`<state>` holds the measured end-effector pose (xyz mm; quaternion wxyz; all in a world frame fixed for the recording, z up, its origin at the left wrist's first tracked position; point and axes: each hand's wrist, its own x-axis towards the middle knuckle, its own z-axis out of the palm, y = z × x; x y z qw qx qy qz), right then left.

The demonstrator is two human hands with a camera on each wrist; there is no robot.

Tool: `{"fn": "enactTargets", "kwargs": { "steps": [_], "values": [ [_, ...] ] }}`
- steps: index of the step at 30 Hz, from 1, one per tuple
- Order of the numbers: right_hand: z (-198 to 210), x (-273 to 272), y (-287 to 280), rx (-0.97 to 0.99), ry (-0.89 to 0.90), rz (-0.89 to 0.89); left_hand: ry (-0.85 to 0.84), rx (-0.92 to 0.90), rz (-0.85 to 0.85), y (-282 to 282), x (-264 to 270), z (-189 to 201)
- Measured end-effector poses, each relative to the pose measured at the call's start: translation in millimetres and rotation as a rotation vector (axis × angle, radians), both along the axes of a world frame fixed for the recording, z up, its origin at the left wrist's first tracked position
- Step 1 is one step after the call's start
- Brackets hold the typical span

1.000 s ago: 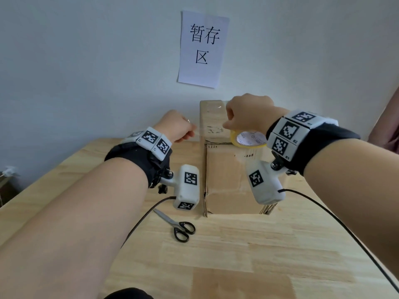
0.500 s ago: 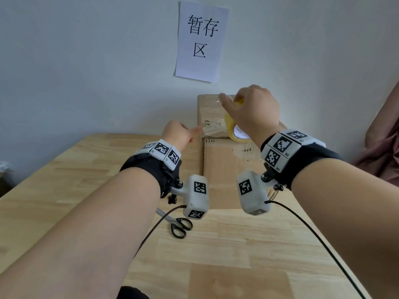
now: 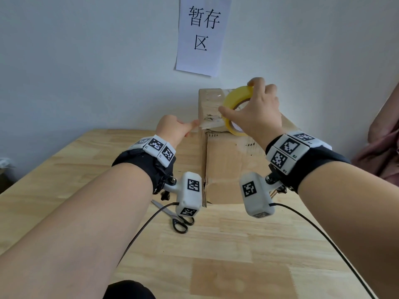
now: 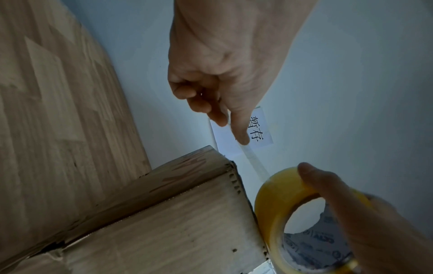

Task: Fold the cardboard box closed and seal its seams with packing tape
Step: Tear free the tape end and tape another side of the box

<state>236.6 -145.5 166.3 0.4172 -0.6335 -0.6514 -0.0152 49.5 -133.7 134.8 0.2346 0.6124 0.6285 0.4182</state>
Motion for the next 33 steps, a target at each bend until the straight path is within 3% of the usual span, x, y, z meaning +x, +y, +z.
{"fn": "enactTargets", "kwargs": {
  "steps": [4,9,17,25,33],
  "values": [
    [6.7,-5.9,-0.8,0.023,-0.346,-0.084,0.039,0.002,-0.012,2.7,7.4,3.5],
    [6.8,-12.0,-2.6,-0.019,-0.473,-0.112,0.109,-0.043,-0.015,6.3,10.2,6.4],
    [6.1,-18.3,-1.8,-0.029,-0.554,-0.098,0.187,-0.111,0.031,6.4,8.9,1.0],
    [5.3,-18.9,-3.8,-0.027,-0.584,-0.102,0.069,-0.082,0.039,2.2,8.5,5.7],
    [4.5,-17.9,-6.3,-0.025,-0.594,-0.1,0.101,-0.085,0.018,-5.0,8.2,-0.2]
  ]
}}
